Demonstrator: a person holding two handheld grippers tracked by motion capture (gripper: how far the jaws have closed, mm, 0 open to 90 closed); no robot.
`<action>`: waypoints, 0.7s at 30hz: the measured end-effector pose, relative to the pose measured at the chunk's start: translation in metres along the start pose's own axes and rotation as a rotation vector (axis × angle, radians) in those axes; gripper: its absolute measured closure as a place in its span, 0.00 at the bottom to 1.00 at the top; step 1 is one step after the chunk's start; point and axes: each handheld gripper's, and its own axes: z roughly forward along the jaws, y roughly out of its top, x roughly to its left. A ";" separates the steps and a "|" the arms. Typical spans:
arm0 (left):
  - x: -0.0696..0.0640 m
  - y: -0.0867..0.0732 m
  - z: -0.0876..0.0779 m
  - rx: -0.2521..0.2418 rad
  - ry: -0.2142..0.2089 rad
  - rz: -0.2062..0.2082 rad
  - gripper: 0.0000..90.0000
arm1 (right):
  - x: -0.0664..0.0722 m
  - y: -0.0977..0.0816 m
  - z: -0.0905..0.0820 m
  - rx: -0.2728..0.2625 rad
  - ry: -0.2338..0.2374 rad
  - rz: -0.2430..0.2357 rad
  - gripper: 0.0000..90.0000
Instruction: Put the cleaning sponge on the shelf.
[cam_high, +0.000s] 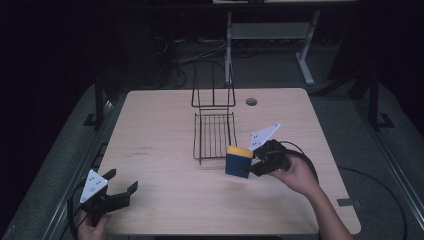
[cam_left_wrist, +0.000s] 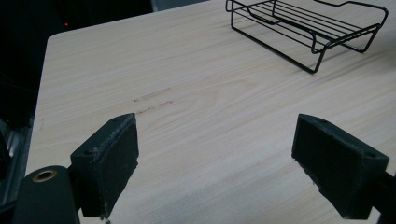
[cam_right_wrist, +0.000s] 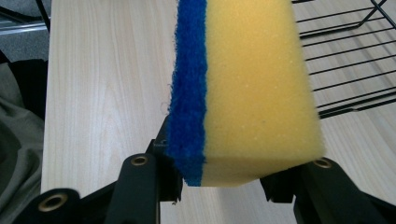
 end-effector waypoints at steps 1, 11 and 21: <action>0.000 0.000 0.000 -0.001 -0.001 0.002 0.16 | -0.001 0.000 0.000 0.000 -0.002 0.000 0.62; 0.000 0.000 0.000 -0.001 0.000 0.002 0.16 | -0.003 0.008 0.000 0.006 -0.003 -0.014 0.62; 0.001 0.000 -0.001 -0.001 0.000 0.002 0.16 | -0.012 0.019 0.002 0.004 -0.004 -0.027 0.63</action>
